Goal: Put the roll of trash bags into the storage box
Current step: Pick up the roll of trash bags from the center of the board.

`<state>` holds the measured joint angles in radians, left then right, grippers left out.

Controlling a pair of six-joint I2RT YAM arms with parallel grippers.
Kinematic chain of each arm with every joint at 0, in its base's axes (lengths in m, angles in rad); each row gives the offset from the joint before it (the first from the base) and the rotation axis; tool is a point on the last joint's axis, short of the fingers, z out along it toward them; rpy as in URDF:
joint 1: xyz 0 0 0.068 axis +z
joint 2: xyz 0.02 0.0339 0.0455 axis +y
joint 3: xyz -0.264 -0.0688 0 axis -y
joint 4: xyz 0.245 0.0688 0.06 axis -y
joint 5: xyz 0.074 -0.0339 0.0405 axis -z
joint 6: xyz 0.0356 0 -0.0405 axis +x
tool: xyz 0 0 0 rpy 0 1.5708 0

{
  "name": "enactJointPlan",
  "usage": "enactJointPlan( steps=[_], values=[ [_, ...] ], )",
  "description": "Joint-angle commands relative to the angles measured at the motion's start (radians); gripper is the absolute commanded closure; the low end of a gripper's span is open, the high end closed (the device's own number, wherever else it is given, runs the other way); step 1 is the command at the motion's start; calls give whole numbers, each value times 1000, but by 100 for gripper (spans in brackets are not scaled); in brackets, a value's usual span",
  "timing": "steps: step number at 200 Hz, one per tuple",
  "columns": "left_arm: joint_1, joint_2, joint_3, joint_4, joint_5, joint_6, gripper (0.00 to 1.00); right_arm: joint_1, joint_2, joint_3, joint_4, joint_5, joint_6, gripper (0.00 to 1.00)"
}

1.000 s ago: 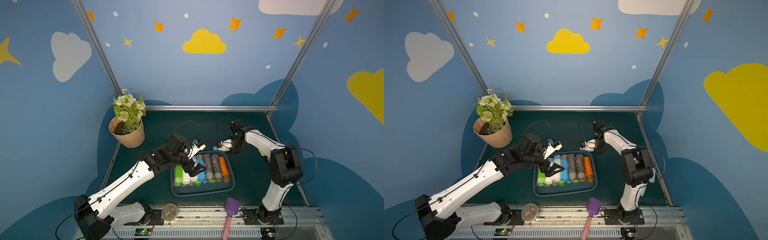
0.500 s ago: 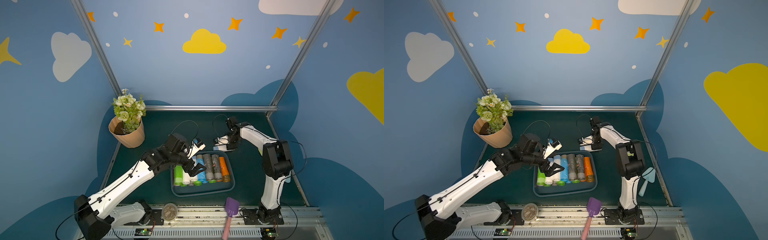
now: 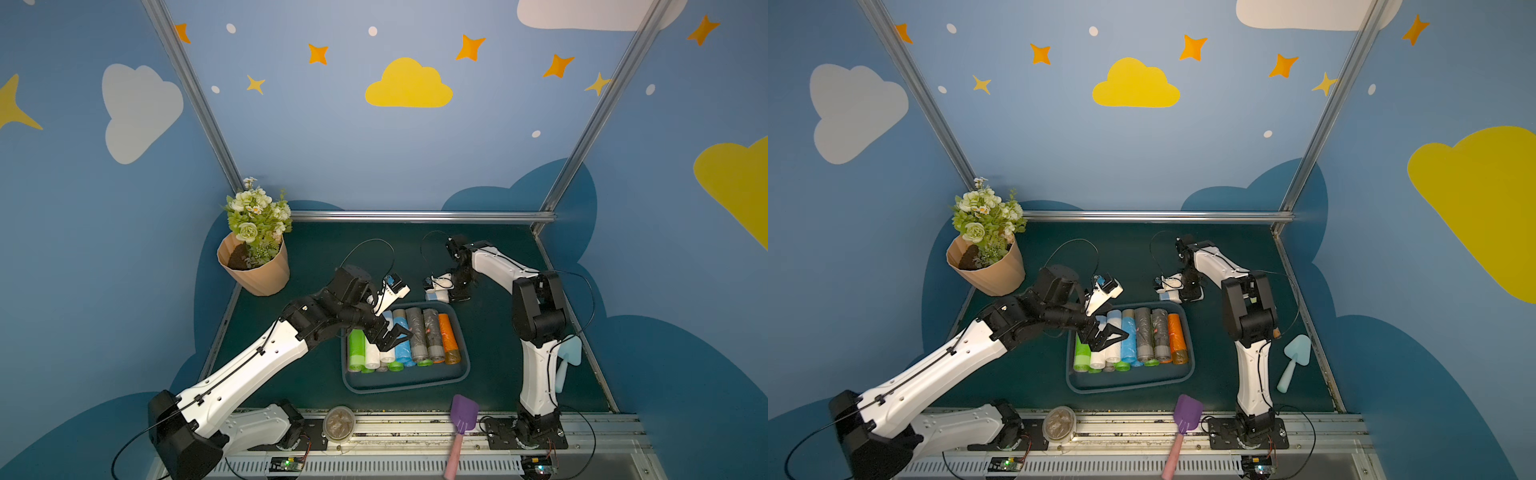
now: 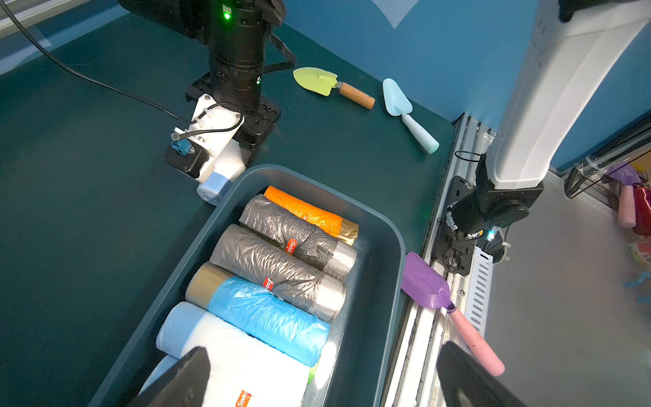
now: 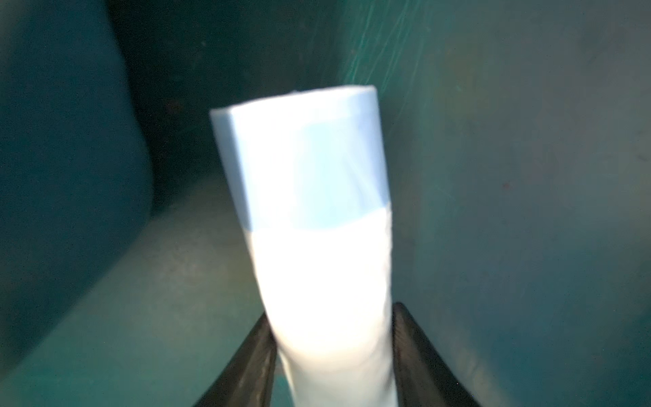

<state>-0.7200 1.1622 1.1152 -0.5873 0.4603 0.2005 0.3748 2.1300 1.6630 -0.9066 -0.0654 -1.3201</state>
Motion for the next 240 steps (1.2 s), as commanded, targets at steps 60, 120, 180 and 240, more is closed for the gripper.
enactJointPlan(
  steps=[60, 120, 180, 240],
  values=[
    [5, -6, -3, 9, 13, -10, 0, -23, 51, 90, -48, -85, 109, 79],
    [9, -22, -5, 17, 5, -12, 0, -93, 8, 129, 23, -151, 339, 86],
    [9, -43, -22, 54, -54, -24, 0, -164, -89, 108, 115, -221, 584, 90],
    [9, -73, -42, 94, -134, -34, 0, -175, -362, -152, 356, -338, 929, 89]
  ],
)
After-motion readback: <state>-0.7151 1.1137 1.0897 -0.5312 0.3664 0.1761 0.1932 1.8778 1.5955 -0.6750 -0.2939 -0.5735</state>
